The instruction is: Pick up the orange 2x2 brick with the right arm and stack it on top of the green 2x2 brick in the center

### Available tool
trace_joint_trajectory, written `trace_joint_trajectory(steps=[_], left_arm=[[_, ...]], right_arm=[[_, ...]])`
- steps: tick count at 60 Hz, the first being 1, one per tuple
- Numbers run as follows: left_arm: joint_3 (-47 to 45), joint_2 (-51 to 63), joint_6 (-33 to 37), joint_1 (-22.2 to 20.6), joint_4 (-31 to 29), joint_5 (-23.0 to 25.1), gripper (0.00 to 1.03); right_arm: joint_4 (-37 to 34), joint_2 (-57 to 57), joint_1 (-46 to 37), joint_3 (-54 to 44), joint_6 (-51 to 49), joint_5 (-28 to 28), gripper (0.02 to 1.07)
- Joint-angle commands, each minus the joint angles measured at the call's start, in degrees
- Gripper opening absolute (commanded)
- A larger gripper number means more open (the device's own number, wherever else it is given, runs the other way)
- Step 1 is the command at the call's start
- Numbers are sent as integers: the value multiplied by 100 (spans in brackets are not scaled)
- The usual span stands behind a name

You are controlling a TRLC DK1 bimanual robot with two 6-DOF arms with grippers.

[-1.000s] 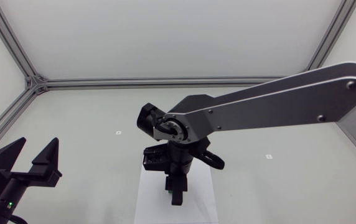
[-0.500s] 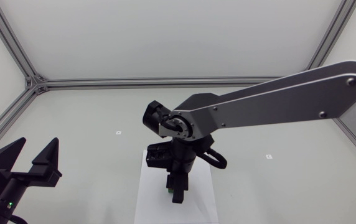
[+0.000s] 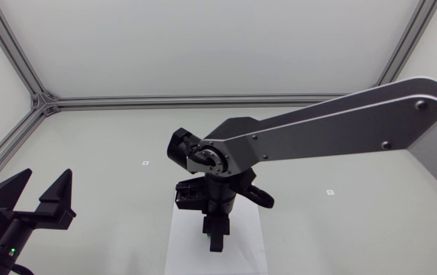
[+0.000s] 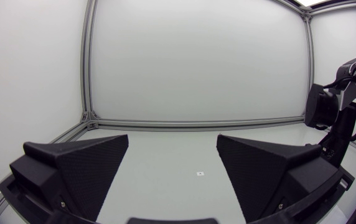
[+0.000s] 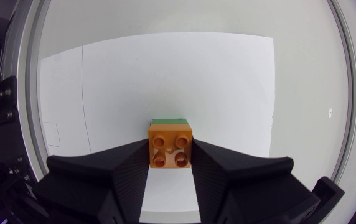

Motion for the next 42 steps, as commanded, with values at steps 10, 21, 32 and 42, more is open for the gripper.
trace_joint_trajectory(steps=[10, 21, 32, 42], left_arm=[[-235, -45, 73, 16, -84, 23, 99], [-235, -45, 73, 16, -84, 23, 99], [-235, -45, 73, 7, -84, 23, 99], [-235, -45, 73, 16, -76, 23, 99]], right_arm=[[-133, 592, -143, -557, -327, -141, 9], [25, 504, -108, -751, -520, -141, 9], [7, 504, -64, -707, -512, -149, 9], [34, 469, -20, -645, -459, -149, 9]])
